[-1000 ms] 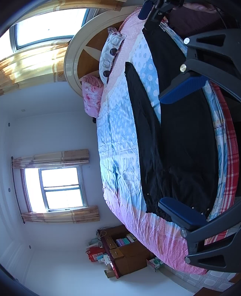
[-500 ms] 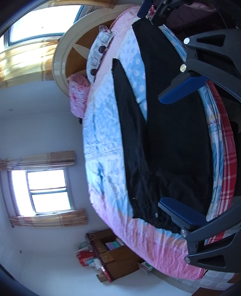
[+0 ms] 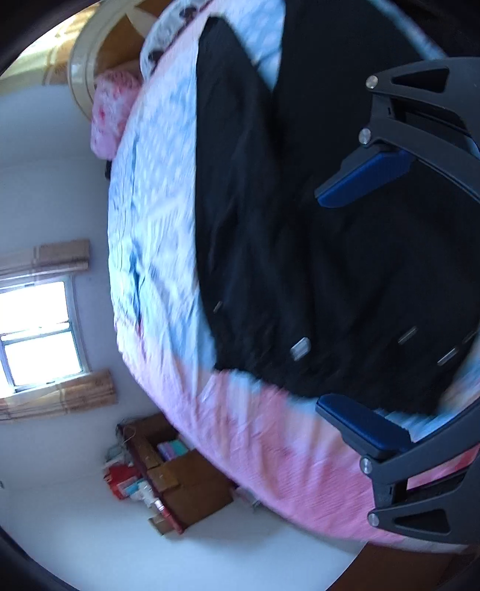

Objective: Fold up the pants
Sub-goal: 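Grasp the pants waistband with the left tool while the right tool grasps the striped-tag hem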

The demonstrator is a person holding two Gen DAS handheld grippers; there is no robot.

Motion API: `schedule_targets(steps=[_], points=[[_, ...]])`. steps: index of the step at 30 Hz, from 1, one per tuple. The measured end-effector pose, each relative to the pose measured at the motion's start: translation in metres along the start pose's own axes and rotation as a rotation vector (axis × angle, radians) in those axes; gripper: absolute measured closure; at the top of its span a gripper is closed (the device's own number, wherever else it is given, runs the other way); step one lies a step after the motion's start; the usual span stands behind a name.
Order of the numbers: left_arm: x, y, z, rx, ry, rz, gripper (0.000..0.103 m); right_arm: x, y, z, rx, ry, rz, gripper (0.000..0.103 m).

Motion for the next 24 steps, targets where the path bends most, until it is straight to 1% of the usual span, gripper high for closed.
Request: schedule_targets(steps=[3,6,7,9,10,11,12,14,16,19,20,22,23,24], points=[[0.027,0.035,0.042,0.018,0.034,0.017,0.000,-0.022,0.028,0.020,0.029,-0.018,0.061,0.001],[0.050,0.068,0.092,0.047,0.028,-0.010,0.001,-0.043,0.061,0.038,0.037,-0.024,0.115,0.001],[0.056,0.074,0.109,0.064,0.018,-0.012,0.001,-0.048,0.071,0.045,0.037,-0.025,0.124,0.001],[0.063,0.080,0.137,0.102,0.022,-0.013,0.011,-0.060,0.088,0.061,0.056,-0.038,0.134,0.001],[0.063,0.081,0.153,0.134,0.007,-0.008,0.012,-0.066,0.097,0.070,0.063,-0.033,0.142,0.001],[0.064,0.080,0.172,0.176,0.000,-0.007,0.017,-0.071,0.102,0.076,0.071,-0.038,0.151,0.001],[0.066,0.080,0.181,0.190,0.006,-0.013,0.024,-0.077,0.107,0.082,0.079,-0.045,0.158,0.001],[0.070,0.078,0.205,0.231,-0.002,-0.022,0.026,-0.088,0.117,0.093,0.083,-0.051,0.161,0.001],[0.073,0.078,0.218,0.248,-0.024,-0.052,0.029,-0.101,0.125,0.103,0.093,-0.074,0.155,0.001],[0.068,0.076,0.230,0.280,-0.090,-0.082,0.042,-0.126,0.138,0.123,0.111,-0.099,0.154,0.002],[0.065,0.074,0.234,0.293,-0.115,-0.092,0.046,-0.135,0.141,0.129,0.117,-0.110,0.159,0.003],[0.063,0.069,0.242,0.309,-0.136,-0.121,0.046,-0.156,0.148,0.143,0.133,-0.123,0.175,0.018],[0.064,0.068,0.243,0.304,-0.144,-0.129,0.046,-0.170,0.150,0.153,0.156,-0.133,0.189,0.030],[0.062,0.068,0.243,0.298,-0.149,-0.126,0.046,-0.185,0.153,0.164,0.181,-0.142,0.211,0.035]])
Point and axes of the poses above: each gripper's, at about its wrist camera, not at the fingertips, and z roughly the way its jaws point, x to its left, y to its top, the point moved 9 cm from there along z, roughly the way its jaws point, and after that the axes turned 3 degrees about z, right-handed, at the moved point
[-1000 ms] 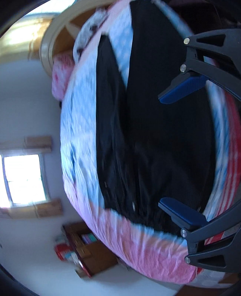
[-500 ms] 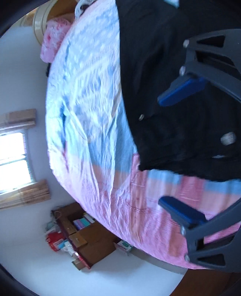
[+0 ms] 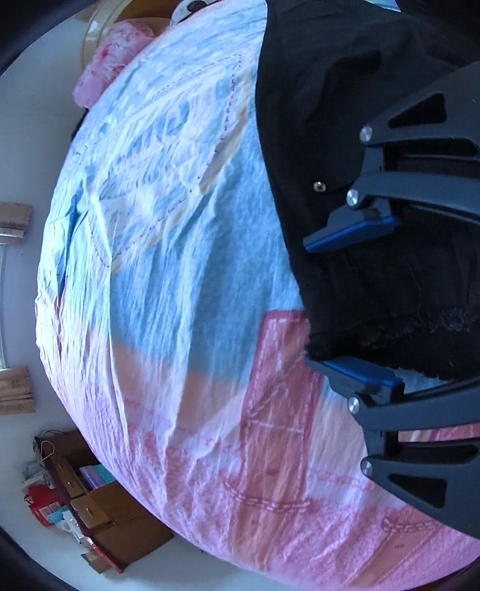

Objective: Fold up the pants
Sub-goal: 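Grasp the pants waistband with the left tool while the right tool grasps the striped-tag hem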

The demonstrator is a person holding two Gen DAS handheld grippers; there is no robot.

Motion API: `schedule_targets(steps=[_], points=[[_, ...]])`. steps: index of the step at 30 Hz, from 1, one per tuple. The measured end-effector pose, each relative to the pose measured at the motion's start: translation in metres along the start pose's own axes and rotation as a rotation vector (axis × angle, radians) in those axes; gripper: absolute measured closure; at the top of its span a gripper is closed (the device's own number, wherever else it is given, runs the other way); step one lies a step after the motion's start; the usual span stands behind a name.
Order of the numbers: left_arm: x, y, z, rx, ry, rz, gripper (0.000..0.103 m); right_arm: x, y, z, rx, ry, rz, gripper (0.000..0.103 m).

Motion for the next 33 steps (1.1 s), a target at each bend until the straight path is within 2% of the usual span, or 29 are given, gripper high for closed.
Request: schedule_targets(steps=[9,12,20,26,28,29,31,32,33], points=[[-0.004,0.004,0.006,-0.011,0.017,0.049,0.046,-0.102,0.071,0.074,0.089,-0.111,0.133,0.035],[-0.002,0.005,0.008,-0.017,0.008,0.047,0.046,-0.120,0.090,0.093,0.112,-0.125,0.133,0.035],[-0.003,0.004,0.010,-0.047,0.001,0.055,0.045,-0.136,0.120,0.145,0.180,-0.136,0.079,0.035],[-0.004,0.005,0.011,-0.059,0.002,0.065,0.044,-0.141,0.113,0.184,0.287,-0.066,0.087,0.035],[-0.004,0.005,0.012,-0.063,0.011,0.069,0.043,-0.139,0.105,0.194,0.324,-0.057,0.072,0.048],[-0.005,0.006,0.012,-0.062,0.015,0.074,0.043,-0.140,0.102,0.197,0.338,-0.074,0.055,0.061],[-0.007,0.006,0.011,-0.067,0.025,0.089,0.046,-0.138,0.100,0.196,0.327,-0.066,0.049,0.073],[-0.009,0.007,0.009,-0.071,0.024,0.107,0.056,-0.136,0.100,0.194,0.327,-0.041,0.061,0.085],[-0.014,0.008,0.007,-0.076,0.015,0.134,0.073,-0.135,0.100,0.191,0.323,-0.038,0.062,0.094]])
Point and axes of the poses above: each gripper's, at about its wrist camera, not at the fingertips, and z roughly the way its jaws point, x to its left, y to its top, the point moved 9 cm from there along z, roughly the way its jaws point, and after that the axes turned 3 degrees about z, right-handed, at the moved point
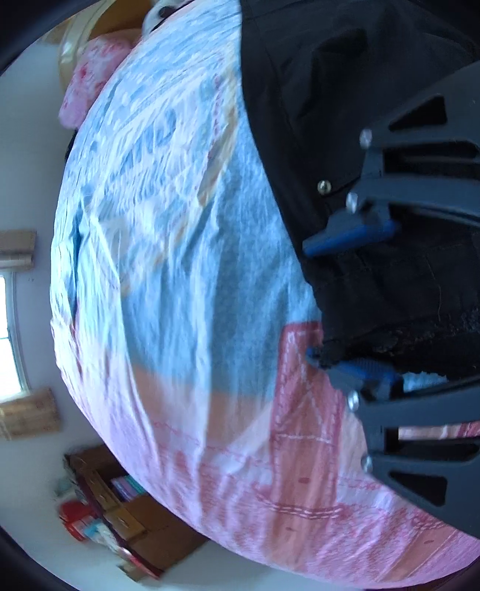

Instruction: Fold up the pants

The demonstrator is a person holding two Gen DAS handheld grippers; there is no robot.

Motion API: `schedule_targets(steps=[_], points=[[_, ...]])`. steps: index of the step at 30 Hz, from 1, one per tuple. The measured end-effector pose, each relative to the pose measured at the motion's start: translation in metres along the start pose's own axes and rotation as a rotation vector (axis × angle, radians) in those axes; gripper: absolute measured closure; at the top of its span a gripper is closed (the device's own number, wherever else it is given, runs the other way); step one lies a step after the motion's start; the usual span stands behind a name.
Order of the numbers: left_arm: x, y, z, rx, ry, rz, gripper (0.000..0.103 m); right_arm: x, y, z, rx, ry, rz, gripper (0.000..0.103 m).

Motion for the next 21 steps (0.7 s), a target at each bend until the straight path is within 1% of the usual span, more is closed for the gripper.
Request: schedule_targets(steps=[1,3,5,8,13,17,21], points=[[-0.005,0.001,-0.002,-0.001,-0.021,0.015,0.076,0.001,-0.001,-0.005,-0.013,-0.019,-0.019,0.094],[-0.010,0.002,-0.005,0.007,-0.003,0.038,0.078,0.005,-0.003,-0.015,-0.034,-0.026,-0.034,0.095],[-0.011,0.003,-0.011,0.002,0.016,0.059,0.079,0.009,-0.003,-0.035,-0.075,-0.021,-0.043,0.095],[-0.006,0.007,-0.025,-0.021,0.009,0.023,0.079,0.009,-0.002,-0.064,-0.137,-0.022,-0.058,0.095],[-0.002,0.012,-0.059,-0.081,-0.011,0.004,0.079,0.016,-0.013,-0.113,-0.221,-0.013,-0.091,0.095],[0.000,0.007,-0.088,-0.129,-0.037,0.001,0.079,0.017,-0.035,-0.156,-0.277,0.006,-0.110,0.095],[0.000,-0.006,-0.116,-0.164,-0.055,0.005,0.079,0.012,-0.065,-0.194,-0.321,0.027,-0.112,0.095]])
Point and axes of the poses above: each gripper's, at about its wrist camera, not at the fingertips, and z roughly the way its jaws point, x to its left, y to its top, the point moved 9 cm from there along z, roughly the way its jaws point, and after that the axes turned 3 degrees about z, right-handed, at the moved point
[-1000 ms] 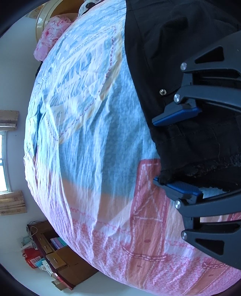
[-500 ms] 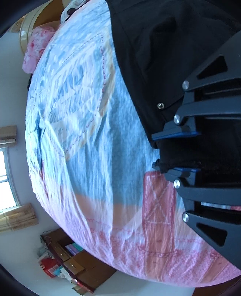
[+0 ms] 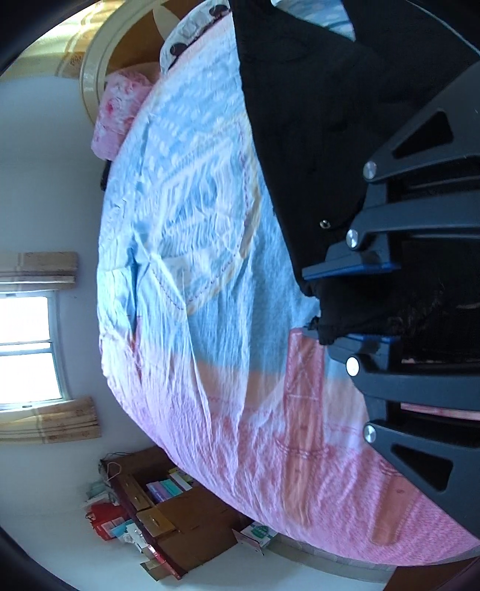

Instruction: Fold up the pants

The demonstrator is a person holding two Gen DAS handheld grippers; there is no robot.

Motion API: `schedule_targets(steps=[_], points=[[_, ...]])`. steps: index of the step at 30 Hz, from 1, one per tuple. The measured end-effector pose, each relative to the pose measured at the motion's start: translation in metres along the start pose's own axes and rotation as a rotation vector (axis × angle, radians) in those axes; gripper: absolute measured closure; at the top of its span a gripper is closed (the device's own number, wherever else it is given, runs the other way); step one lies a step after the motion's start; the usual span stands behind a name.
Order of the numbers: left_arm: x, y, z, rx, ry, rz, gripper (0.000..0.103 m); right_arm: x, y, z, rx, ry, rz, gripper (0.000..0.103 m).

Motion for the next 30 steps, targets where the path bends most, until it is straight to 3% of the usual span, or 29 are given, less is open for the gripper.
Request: schedule_targets(steps=[7,18,30], points=[[0.002,-0.030,-0.039,-0.035,-0.024,-0.005,0.079,-0.015,-0.052,-0.063,-0.027,-0.005,0.004,0.095],[-0.002,-0.093,-0.077,-0.056,-0.061,-0.021,0.079,-0.029,-0.141,-0.116,-0.023,-0.004,0.030,0.095],[-0.008,-0.162,-0.091,-0.072,-0.109,-0.034,0.079,-0.058,-0.221,-0.126,0.019,-0.045,0.054,0.095]])
Point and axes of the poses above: each gripper's, at about its wrist camera, not at the fingertips, and z roughly the way its jaws point, x to its left, y to its top, the point moved 9 cm from there along z, roughly the way its jaws point, and after that the axes turned 3 degrees about z, right-handed, at the moved point
